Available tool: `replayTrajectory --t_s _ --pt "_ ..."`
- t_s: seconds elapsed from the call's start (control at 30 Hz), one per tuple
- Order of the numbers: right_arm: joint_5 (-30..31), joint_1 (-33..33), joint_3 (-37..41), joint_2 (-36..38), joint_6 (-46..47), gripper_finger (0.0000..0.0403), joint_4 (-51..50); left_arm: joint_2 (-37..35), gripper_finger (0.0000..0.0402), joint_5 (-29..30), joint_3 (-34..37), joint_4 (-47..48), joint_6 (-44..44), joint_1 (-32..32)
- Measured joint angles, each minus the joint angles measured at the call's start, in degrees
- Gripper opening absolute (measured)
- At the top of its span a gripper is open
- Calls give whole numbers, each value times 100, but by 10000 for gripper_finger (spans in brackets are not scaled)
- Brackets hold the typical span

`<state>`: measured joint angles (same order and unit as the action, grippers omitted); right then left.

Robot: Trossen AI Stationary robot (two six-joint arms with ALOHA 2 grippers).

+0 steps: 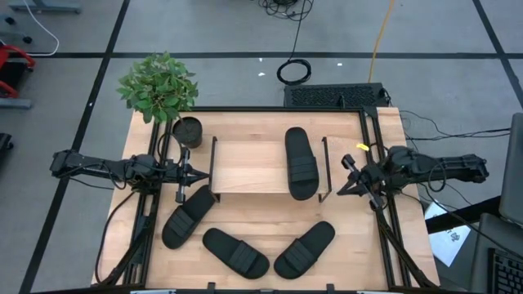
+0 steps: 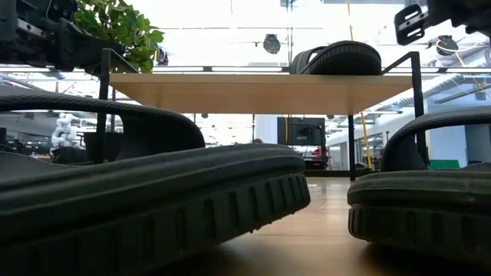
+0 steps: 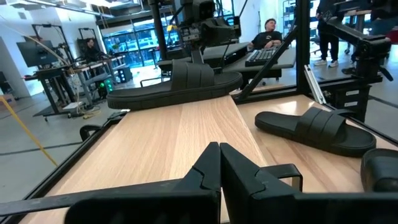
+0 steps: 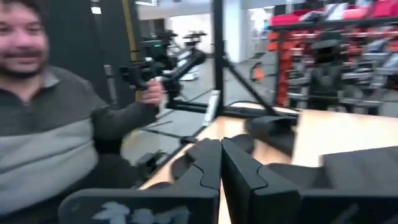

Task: Pick and place slides into the shelf
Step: Put the black slide on the shelf

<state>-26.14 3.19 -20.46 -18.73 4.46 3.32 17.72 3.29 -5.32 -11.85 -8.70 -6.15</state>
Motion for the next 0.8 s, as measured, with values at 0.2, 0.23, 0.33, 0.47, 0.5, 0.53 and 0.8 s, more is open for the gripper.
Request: replayTrajectory --t_s 0.2,0.23,0.33,0.47,0.5,0.53,0.8 --pt "-301 478 661 4 13 0 684 1 8 33 0 -62 -11 2" --pt "-304 542 769 10 -4 0 845 1 8 33 0 -93 -29 -1" --pt "-289 702 1047 17 -167 0 1291 0 8 17 0 -244 -85 1" --pt "-510 795 1301 25 -343 0 1663 1 8 -429 0 -319 -378 -5" --pt "-568 796 1328 25 -302 0 1656 1 8 -535 0 -381 -509 -5" --pt "-620 797 1348 25 -271 0 1653 1 8 -652 0 -494 -592 -5" --pt "-558 781 1409 25 -448 0 1660 -10 8 -1990 -578 -619 -459 -5"
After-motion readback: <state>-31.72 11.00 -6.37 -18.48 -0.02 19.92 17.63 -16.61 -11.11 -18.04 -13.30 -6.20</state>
